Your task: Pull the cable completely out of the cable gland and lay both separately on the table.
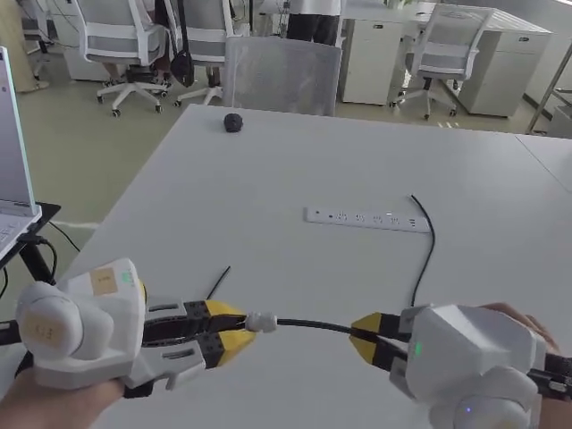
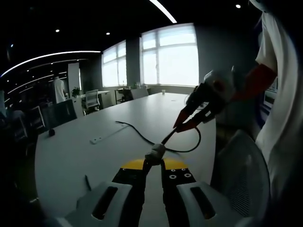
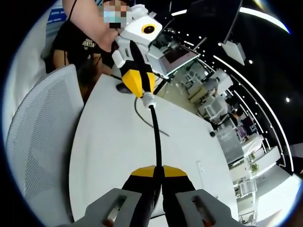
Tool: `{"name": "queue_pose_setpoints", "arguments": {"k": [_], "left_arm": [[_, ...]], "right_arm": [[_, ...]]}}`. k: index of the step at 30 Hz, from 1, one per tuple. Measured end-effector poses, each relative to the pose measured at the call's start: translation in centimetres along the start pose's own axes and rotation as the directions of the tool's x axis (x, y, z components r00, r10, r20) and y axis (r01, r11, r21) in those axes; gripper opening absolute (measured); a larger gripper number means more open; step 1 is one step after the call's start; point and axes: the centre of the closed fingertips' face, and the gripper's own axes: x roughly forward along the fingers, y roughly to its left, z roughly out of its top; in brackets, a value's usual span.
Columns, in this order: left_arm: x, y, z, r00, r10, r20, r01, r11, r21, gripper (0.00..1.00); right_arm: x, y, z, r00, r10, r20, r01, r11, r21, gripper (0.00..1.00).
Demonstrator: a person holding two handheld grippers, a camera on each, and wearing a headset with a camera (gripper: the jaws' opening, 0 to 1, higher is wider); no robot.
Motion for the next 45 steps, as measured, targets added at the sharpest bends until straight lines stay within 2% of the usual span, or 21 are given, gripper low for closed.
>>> {"name": "queue_pose_setpoints", "arguments": {"k": [10,14,18,33,37,40,45], "left_arm": [[-0.5,0.6,-0.1,0.9999,0.016,-0.001,-0.016,1.0,-0.001,0.13],[-0.8,0.9,-0.1,0.9997,0.025,-0.001,-0.025,1.0,0.0,0.13],[-1.0,1.1,0.0,0.9995,0.03,0.003,-0.03,1.0,-0.006,0.13],[-1.0,1.0,0.5,0.9995,0.033,0.006,-0.033,0.999,-0.002,0.13],[-1.0,0.9,0.5,0.9995,0.031,0.008,-0.031,1.0,-0.002,0.13],[-0.8,0.8,0.6,0.9995,0.03,0.011,-0.03,1.0,-0.001,0.13],[-0.5,0.5,0.8,0.9996,0.023,0.017,-0.023,1.0,-0.002,0.13]], "right_arm": [[-1.2,-0.9,-3.1,0.9967,-0.031,-0.074,0.031,0.999,-0.007,0.0],[-2.0,-1.4,-5.1,0.9911,-0.05,-0.123,0.051,0.999,0.002,0.0],[-2.6,-1.8,-6.0,0.9878,-0.062,-0.143,0.067,0.997,0.03,0.0],[-2.5,-1.2,-5.2,0.9896,-0.066,-0.128,0.071,0.997,0.032,0.0],[-2.4,-0.7,-4.8,0.9929,-0.051,-0.108,0.055,0.998,0.032,0.0],[-2.2,-0.3,-4.7,0.9932,-0.047,-0.107,0.048,0.999,0.004,0.01],[-2.0,0.3,-3.7,0.9977,-0.021,-0.064,0.022,1.0,0.018,0.05]]}}
